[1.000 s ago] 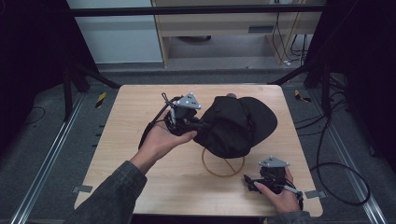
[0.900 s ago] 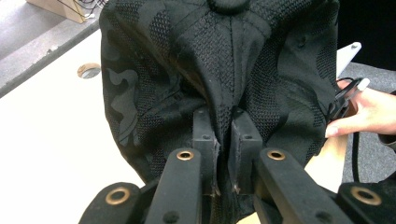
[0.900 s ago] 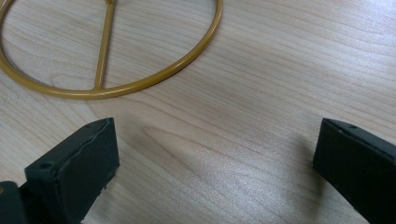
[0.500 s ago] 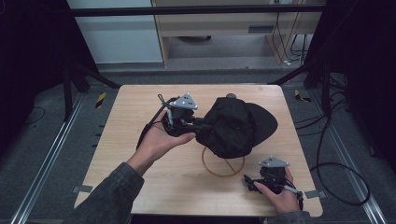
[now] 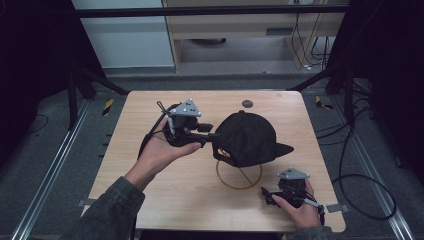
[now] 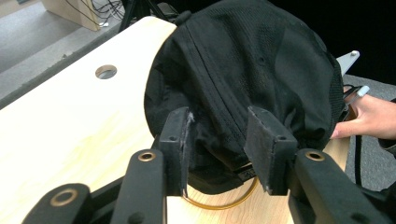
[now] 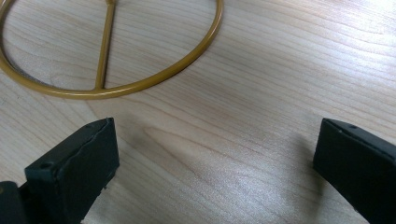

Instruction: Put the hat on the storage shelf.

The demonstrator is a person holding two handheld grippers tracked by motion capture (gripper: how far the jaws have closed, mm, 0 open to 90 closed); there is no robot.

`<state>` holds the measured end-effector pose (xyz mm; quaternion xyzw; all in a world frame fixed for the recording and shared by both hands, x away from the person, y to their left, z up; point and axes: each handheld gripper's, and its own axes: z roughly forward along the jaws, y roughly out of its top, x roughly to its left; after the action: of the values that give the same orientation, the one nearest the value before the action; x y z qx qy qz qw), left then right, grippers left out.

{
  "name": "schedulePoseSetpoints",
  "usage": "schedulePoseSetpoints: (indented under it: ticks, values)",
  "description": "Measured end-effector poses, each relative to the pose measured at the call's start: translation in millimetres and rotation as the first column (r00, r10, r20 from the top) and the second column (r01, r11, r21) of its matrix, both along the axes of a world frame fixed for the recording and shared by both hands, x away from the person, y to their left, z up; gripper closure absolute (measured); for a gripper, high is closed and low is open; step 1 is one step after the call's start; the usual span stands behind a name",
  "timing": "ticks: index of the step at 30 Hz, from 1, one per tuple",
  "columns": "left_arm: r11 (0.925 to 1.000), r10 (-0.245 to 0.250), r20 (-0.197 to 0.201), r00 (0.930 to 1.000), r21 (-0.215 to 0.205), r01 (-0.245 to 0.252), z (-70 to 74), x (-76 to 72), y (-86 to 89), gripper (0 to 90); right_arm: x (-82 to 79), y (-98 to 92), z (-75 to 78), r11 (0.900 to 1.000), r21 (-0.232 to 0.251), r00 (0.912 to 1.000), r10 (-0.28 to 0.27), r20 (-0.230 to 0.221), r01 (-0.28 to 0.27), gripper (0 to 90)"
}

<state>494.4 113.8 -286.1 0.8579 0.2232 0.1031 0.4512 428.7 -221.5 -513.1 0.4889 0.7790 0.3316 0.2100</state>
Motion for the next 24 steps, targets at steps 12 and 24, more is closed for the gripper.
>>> schedulePoseSetpoints:
  ticks: [12,24]
  values:
    - [0.9996,0.028,0.014,0.9995,-0.001,-0.028,3.3,-2.5,18.5,39.7,0.1,-0.1,0.0,1.000,-0.001,1.0000,0.000,0.001,0.000,0.4]
    - [0.9993,0.016,0.032,0.9994,-0.035,-0.015,4.1,-13.0,24.6,15.4,0.1,-0.1,0.0,1.000,-0.001,1.0000,0.000,0.002,0.000,0.4]
